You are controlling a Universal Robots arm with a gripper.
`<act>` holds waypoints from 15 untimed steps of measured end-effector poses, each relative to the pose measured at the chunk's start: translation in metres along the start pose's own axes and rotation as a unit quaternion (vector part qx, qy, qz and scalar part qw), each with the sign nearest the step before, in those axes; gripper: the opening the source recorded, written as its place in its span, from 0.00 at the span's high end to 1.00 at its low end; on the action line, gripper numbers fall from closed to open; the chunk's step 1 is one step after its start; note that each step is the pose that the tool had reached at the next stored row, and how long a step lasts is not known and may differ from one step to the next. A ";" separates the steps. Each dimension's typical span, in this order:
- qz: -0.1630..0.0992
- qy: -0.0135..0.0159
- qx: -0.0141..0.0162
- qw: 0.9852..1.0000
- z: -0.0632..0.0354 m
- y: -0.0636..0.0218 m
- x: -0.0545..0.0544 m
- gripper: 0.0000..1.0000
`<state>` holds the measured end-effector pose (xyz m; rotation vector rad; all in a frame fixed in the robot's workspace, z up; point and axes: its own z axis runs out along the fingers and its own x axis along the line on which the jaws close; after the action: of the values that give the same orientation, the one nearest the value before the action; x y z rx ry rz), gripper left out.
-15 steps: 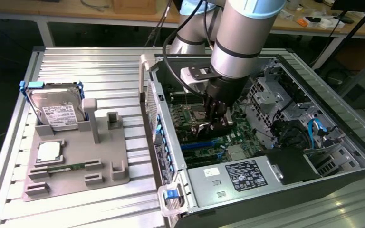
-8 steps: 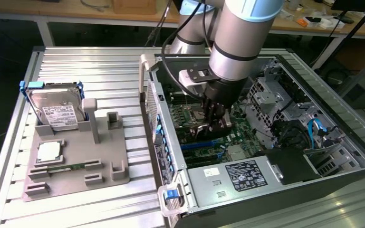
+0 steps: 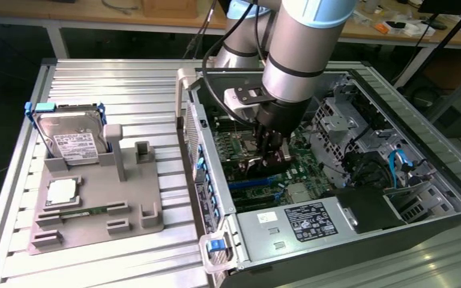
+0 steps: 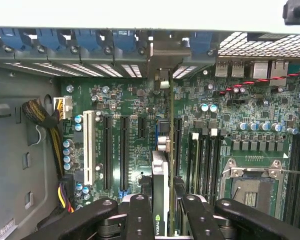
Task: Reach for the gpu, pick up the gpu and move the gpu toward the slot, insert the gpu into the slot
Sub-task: 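Insert the gpu into the slot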
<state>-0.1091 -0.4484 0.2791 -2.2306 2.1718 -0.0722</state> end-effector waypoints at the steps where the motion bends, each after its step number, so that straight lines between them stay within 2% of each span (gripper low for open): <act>1: 0.000 0.000 0.000 1.000 0.0000 0.0000 0.000 0.73; 9: 0.000 0.000 0.000 1.000 0.0000 0.0004 0.000 0.73; 11: 0.000 0.000 -0.003 1.000 0.0000 0.0004 0.000 0.73; 15: 0.000 -0.001 -0.016 1.000 0.0002 -0.0011 0.002 0.73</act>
<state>-0.1079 -0.4500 0.2790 -2.2468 2.1878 -0.0358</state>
